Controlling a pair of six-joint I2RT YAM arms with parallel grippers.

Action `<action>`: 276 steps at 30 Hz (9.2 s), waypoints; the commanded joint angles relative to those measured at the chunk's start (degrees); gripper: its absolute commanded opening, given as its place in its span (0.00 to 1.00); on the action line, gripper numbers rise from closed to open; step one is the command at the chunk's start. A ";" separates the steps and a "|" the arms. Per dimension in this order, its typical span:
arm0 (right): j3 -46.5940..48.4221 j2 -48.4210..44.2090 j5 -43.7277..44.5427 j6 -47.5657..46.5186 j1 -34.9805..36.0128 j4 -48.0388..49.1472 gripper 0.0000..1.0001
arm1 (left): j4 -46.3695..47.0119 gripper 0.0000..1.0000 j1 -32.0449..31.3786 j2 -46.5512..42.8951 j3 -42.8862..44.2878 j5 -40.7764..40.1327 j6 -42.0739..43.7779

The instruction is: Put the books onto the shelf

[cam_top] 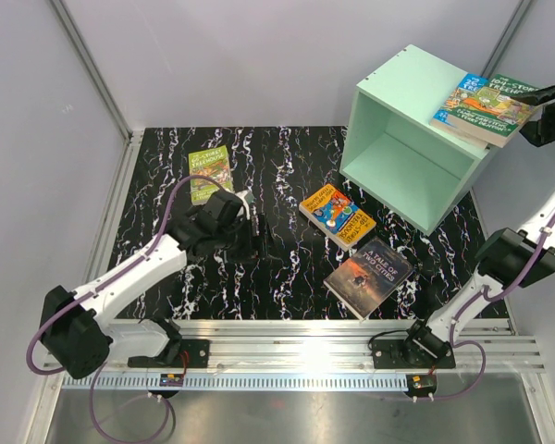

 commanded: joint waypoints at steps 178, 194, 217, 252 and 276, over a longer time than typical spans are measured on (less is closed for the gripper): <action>-109.28 -42.86 22.81 5.71 33.17 37.41 0.00 | 11.04 0.86 -21.09 53.98 26.99 21.00 2.56; -94.08 -60.79 17.36 5.97 33.52 16.76 0.00 | 37.66 0.89 -11.52 26.30 -2.54 22.76 -10.61; -80.36 -66.16 -0.92 6.75 34.49 8.39 0.00 | 48.66 0.90 2.73 14.14 1.31 32.52 -13.61; -81.67 -63.96 2.25 6.84 35.63 15.16 1.00 | 42.16 0.00 -1.58 16.79 26.71 31.91 -19.59; -87.21 -65.19 -3.73 26.88 35.63 54.71 1.00 | 68.61 0.00 -0.87 18.20 34.89 24.09 -52.98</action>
